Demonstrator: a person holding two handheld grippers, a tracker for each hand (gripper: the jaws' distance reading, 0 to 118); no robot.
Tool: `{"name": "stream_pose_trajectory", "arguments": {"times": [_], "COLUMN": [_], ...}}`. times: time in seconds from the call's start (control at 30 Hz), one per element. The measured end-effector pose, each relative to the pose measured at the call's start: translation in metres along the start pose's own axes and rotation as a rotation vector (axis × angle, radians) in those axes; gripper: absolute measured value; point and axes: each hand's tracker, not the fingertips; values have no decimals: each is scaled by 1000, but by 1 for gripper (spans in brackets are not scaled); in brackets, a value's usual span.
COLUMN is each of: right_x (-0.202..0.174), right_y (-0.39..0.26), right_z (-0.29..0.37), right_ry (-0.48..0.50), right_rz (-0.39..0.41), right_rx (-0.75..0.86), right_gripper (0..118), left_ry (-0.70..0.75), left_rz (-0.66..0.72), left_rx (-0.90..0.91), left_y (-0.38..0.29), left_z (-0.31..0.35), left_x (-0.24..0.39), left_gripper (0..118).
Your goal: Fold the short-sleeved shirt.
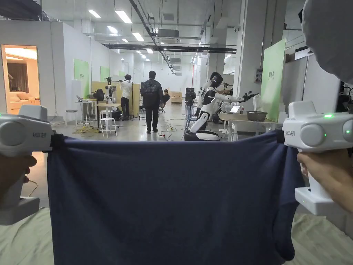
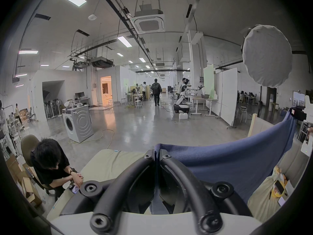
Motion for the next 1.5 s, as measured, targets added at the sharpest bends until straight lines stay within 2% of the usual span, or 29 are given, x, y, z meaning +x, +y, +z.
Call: {"name": "stream_pose_trajectory", "arguments": {"times": [0.13,0.17,0.23,0.27,0.33,0.37,0.43,0.5,0.53,0.63,0.67,0.73,0.8,0.93,0.97,1.27,1.4,1.5], "right_x": [1,1,1,3,-2,-2,-7,-13,-16,-19,-20,-22,-21,-20,-20,-23,-26,-30], "right_y": [18,18,14,9,-2,-19,-40,-66,-78,-118,-132,-158,-187,-227,-238,-291,-308,-324], "right_z": [-4,-4,-3,-22,-25,-19,-18,-19,-20,-16,3,13,34,78,89,201,245,268], "right_ry": [-12,-15,-13,28,36,-3,8,11,69,92,69,76,91,105,105,102,107,119], "right_rz": [29,21,18,30,43,21,23,21,19,18,30,24,15,-3,-6,14,49,79], "right_rx": [21,30,27,26,11,-59,-66,-96,-80,-110,-101,-132,-135,-151,-158,-216,-250,-302], "right_gripper": [2,2,2,2,2,2,2,2,2,2,2,2,2,2,2,2,2,2], "left_ry": [4,1,-2,-3,2,1,3,-3,-9,-5,-3,-33,-35,-49,-67,-78,-67,-64], "left_rz": [4,3,11,3,-4,-6,1,11,11,8,4,22,9,7,68,86,103,62], "left_rx": [27,28,50,42,28,15,-4,-32,-48,-79,-90,-113,-114,-118,-150,-151,-163,-210], "left_y": [4,31,36,33,19,10,-7,10,10,-38,-41,-131,-162,-212,-232,-313,-342,-362], "left_z": [21,1,-9,-15,-10,-15,-25,-13,-13,-15,-12,-14,-2,62,49,124,159,177], "left_x": [19,6,0,-3,7,6,5,7,7,17,17,22,25,38,10,-25,-32,-32], "left_gripper": [4,4,4,4,4,4,4,4,4,4,4,4,4,4,4,4,4,4]}}
